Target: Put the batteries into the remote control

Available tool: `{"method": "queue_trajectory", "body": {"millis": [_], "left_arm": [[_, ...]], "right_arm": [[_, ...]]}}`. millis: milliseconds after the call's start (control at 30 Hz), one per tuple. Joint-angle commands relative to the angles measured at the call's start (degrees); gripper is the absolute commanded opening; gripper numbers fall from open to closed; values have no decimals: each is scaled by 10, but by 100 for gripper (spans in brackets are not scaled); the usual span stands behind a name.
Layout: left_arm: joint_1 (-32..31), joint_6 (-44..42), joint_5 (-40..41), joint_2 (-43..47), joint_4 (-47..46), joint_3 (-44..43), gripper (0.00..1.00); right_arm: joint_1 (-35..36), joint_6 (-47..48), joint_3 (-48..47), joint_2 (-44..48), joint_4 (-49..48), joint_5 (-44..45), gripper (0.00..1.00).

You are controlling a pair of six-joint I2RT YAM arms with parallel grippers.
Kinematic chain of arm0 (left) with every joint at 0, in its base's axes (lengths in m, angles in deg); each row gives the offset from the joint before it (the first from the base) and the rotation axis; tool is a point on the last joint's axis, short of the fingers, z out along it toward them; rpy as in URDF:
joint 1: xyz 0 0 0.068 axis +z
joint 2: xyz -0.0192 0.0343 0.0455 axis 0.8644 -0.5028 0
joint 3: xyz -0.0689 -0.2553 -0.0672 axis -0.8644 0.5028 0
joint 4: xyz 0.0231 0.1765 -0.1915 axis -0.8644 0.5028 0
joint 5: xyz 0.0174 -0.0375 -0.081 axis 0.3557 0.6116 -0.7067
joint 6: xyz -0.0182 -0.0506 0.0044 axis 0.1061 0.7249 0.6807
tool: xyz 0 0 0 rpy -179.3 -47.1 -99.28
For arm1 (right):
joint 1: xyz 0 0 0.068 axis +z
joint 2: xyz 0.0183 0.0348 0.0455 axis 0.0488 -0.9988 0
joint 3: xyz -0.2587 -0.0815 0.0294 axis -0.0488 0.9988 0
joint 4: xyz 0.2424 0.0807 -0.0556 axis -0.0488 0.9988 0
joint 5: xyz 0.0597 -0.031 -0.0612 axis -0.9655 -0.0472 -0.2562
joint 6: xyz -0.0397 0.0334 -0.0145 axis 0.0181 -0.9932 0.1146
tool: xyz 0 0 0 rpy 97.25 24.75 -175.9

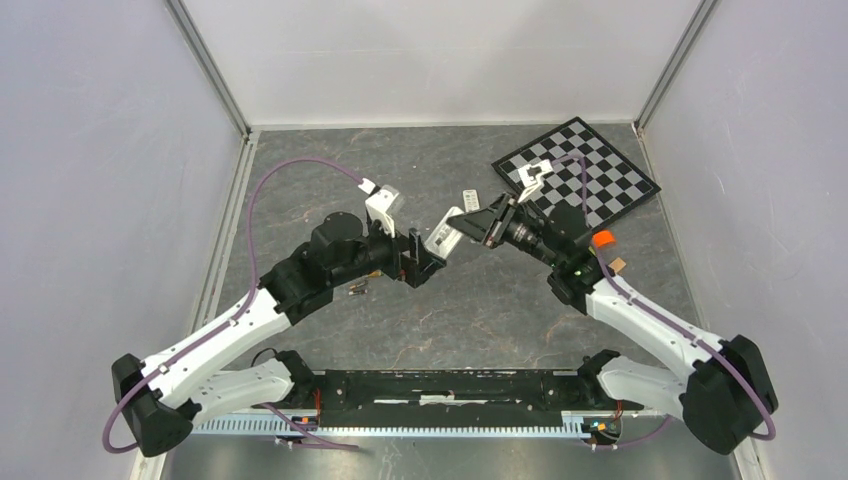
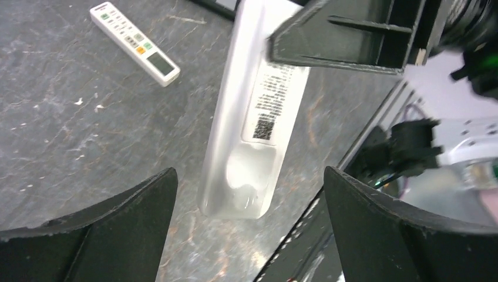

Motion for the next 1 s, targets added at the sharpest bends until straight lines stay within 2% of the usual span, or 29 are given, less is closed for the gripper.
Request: {"method": "queue_trajectory", "body": {"millis": [0, 200, 333, 433, 533, 600, 633, 700, 967], "left_arm": [[1, 146, -5, 0, -67, -23, 100], [2, 268, -71, -1, -155, -21, 100], [3, 313, -119, 25, -251, -8, 100], [2, 356, -144, 31, -327, 10, 100], [2, 391, -158, 20, -371, 20, 92], [2, 404, -162, 13, -394, 27, 82], [2, 406, -162, 11, -404, 30, 80], [2, 411, -159, 8, -415, 34, 67], [2, 400, -138, 0, -411, 40, 54]], "right_arm": [[-1, -41, 24, 57, -158, 64, 25], [-1, -82, 66, 98, -275, 110, 25], [-1, -149, 120, 105, -391, 140, 26], [-1, -178, 132, 93, -436, 139, 26], [0, -205, 139, 78, -483, 136, 26], [-1, -221, 144, 70, -505, 138, 26], [-1, -226, 144, 68, -509, 138, 26], [-1, -230, 143, 64, -511, 136, 26], [-1, -235, 155, 63, -511, 134, 26]]}}
